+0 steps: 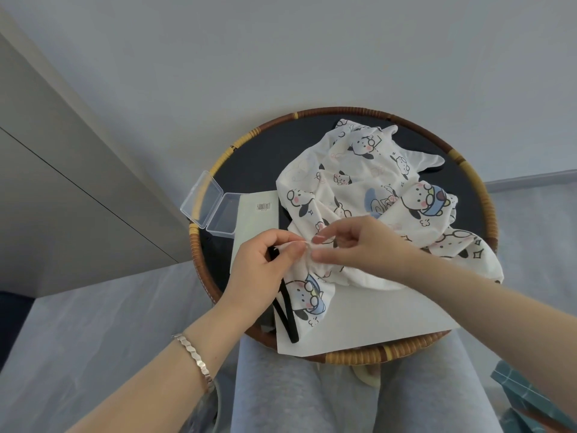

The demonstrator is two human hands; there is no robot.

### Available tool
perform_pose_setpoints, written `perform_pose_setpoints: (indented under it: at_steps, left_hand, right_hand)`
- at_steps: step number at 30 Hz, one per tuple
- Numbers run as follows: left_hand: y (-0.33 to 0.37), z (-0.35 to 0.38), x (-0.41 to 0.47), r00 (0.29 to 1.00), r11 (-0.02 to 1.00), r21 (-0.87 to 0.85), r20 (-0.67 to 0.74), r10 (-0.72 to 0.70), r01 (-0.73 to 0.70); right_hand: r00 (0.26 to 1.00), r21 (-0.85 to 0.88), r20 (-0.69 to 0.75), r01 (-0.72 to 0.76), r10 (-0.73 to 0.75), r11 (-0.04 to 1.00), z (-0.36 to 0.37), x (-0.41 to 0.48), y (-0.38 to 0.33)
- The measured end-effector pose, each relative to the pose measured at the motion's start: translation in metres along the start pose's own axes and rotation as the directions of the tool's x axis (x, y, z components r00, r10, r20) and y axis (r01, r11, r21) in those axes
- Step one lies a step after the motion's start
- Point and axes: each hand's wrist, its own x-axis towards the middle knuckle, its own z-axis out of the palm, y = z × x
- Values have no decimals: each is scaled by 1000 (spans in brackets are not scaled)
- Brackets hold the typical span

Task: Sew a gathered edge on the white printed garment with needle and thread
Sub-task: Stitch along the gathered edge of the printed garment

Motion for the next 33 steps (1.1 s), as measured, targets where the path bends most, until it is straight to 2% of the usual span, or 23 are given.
perform_pose_setpoints:
  at_steps: [3, 8, 12, 15, 22, 27, 30, 33]
  left_hand:
    - [-3, -6, 0, 1000, 1000, 11, 28, -8, 8]
    - [-9, -16, -1, 992, 997, 17, 101, -75, 74]
    - [-7, -16, -2, 992, 999, 34, 123, 0, -4]
    - [-5, -14, -1, 993, 999, 45, 116, 23, -28]
    - [2, -13, 2, 978, 995, 46, 186, -90, 83]
    - [2, -13, -1, 986, 998, -5, 161, -53, 55]
    - [1, -12, -3, 986, 1000, -8, 166, -21, 22]
    - [2, -12, -4, 985, 999, -28, 169, -17, 22]
  right_hand:
    - [1000, -51, 13, -5, 6, 999, 5, 0, 4]
    - [997, -28, 73, -38, 40, 999, -1, -1, 7]
    - [993, -4, 118, -10, 10, 1000, -6, -5, 6]
    - [995, -50, 95, 31, -26, 998, -8, -6, 8]
    - [982, -184, 55, 188, -181, 965, -7, -10, 9]
    - [936, -363, 30, 337, -351, 869, -5, -15, 15]
    - [936, -359, 12, 331, -351, 873, -3, -16, 15]
    - [960, -311, -9, 265, -281, 913, 0, -15, 11]
